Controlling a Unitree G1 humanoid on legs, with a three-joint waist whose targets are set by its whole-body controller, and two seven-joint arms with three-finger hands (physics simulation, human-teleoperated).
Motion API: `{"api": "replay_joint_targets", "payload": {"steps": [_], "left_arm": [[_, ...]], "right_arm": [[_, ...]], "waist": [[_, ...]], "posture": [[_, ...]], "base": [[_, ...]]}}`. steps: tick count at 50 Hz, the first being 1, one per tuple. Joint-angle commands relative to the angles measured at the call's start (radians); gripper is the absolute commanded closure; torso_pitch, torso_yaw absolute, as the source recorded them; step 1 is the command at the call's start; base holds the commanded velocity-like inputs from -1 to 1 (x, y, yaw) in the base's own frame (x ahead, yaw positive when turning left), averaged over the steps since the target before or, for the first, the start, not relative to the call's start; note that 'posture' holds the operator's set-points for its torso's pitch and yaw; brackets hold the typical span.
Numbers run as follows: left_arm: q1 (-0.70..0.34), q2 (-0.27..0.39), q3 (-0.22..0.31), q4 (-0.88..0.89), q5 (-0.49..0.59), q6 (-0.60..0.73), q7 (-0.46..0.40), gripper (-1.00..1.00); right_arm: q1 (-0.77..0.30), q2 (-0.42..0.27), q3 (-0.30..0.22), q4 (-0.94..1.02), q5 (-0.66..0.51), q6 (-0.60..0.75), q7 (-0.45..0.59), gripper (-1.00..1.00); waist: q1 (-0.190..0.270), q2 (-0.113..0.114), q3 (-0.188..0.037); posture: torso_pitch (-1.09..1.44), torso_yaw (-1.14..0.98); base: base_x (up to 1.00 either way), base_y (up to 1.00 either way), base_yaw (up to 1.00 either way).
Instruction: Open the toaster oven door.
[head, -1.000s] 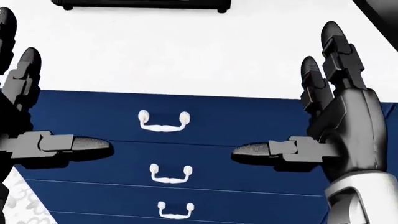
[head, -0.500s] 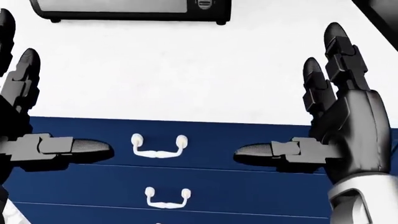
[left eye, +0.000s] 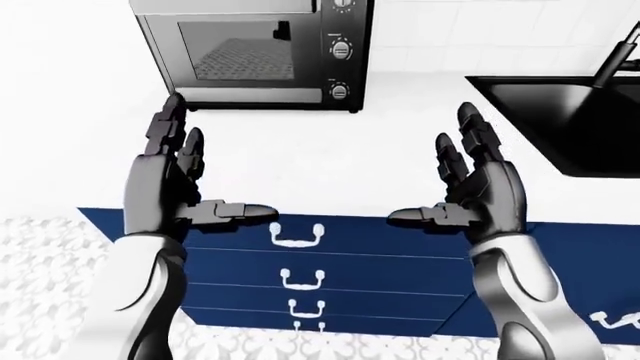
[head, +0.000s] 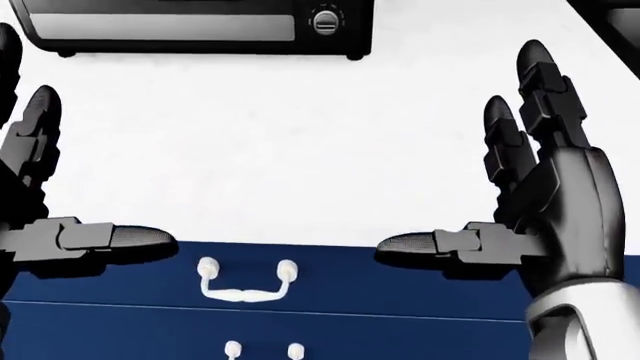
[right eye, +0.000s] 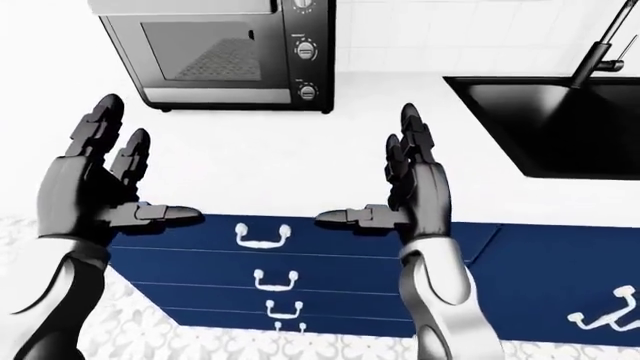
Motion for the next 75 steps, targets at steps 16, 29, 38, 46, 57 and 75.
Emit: {"api": "replay_joint_targets", "payload": {"steps": [16,29,38,46,57,75], "left_arm": [[-0.023,0.003,-0.005,-0.040,-0.007,-0.041,-0.004,-1.00],[-0.019,0.002,-0.006,-0.038,-0.006,-0.047,-0.004,-1.00],[-0.017,0.002,-0.007,-0.037,-0.005,-0.051,-0.004,-1.00],[-0.029,0.002,-0.011,-0.034,-0.004,-0.049,-0.002,-1.00],[0.010,0.009,-0.037,-0.018,0.084,-0.163,-0.045,-1.00],[0.019,-0.018,-0.039,-0.026,0.108,-0.131,-0.083,-1.00]], "right_arm": [[-0.026,-0.009,-0.018,-0.045,0.000,-0.036,-0.007,-1.00],[-0.026,-0.011,-0.019,-0.044,0.001,-0.038,-0.007,-1.00],[-0.015,-0.008,-0.018,-0.039,0.000,-0.052,-0.003,-1.00],[-0.028,-0.012,-0.024,-0.045,0.008,-0.037,-0.008,-1.00],[-0.027,-0.015,-0.035,-0.042,0.009,-0.063,-0.017,-1.00],[-0.021,-0.017,-0.033,-0.039,0.005,-0.076,-0.018,-1.00]], "waist": [[-0.014,-0.058,-0.003],[-0.002,-0.020,-0.010],[-0.013,-0.094,-0.016],[-0.023,0.017,-0.010],[0.005,-0.045,-0.006],[-0.005,-0.051,-0.102]], "posture": [[0.00,0.00],[0.00,0.00],[0.00,0.00],[0.00,0.00],[0.00,0.00],[-0.13,0.00]], "base": [[0.18,0.00,0.00],[0.18,0.00,0.00],[0.18,0.00,0.00],[0.18,0.00,0.00],[0.13,0.00,0.00],[0.00,0.00,0.00]]}}
